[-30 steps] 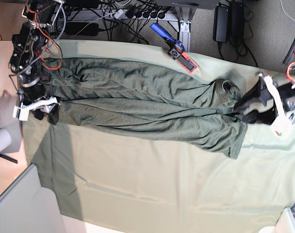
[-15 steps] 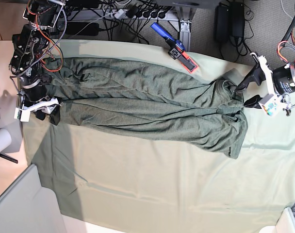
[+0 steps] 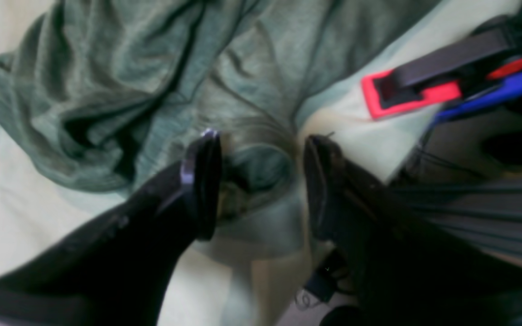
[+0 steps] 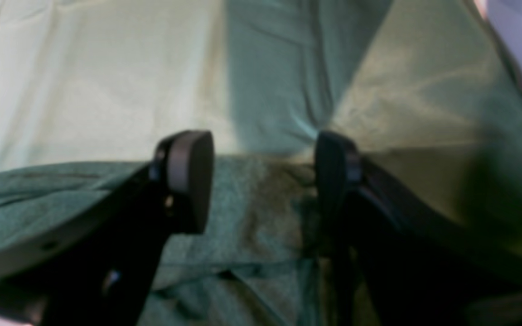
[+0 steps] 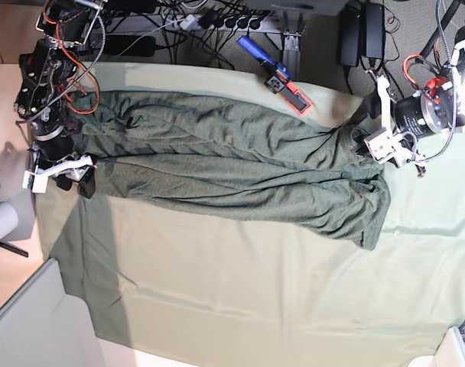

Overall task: Fold the T-shirt properly
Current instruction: 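Lower the left gripper and pinch the shirt's hem end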

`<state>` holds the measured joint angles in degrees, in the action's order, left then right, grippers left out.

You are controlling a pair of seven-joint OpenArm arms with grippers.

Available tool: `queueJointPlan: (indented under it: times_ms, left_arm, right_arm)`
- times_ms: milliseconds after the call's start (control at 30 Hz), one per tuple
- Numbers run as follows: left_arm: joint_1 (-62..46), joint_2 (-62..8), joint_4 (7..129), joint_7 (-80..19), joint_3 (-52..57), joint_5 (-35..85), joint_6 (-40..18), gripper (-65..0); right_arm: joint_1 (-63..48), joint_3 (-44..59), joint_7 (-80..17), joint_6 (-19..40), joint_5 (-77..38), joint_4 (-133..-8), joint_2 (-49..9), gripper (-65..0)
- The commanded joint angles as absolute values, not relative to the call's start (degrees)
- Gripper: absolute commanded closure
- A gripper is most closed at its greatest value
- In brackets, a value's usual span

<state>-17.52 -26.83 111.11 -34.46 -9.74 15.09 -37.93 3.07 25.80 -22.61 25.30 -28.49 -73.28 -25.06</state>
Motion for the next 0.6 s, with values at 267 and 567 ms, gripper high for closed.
queueJointPlan:
  times_ms: [267,567]
  left_arm:
    - [-12.25,-27.31,105.71,-30.30,-17.72,8.84,-33.63,-32.9]
    - [-6.46,-27.33,105.80,-30.22,-17.67,5.89,-29.78,-5.5]
  right_arm:
    - [4.08,26.28,-21.26,25.36,-29.17,-74.22,-26.11,-35.4]
    - [4.10,26.28,-21.26,25.39,-29.15,-74.22,-26.13,-35.4]
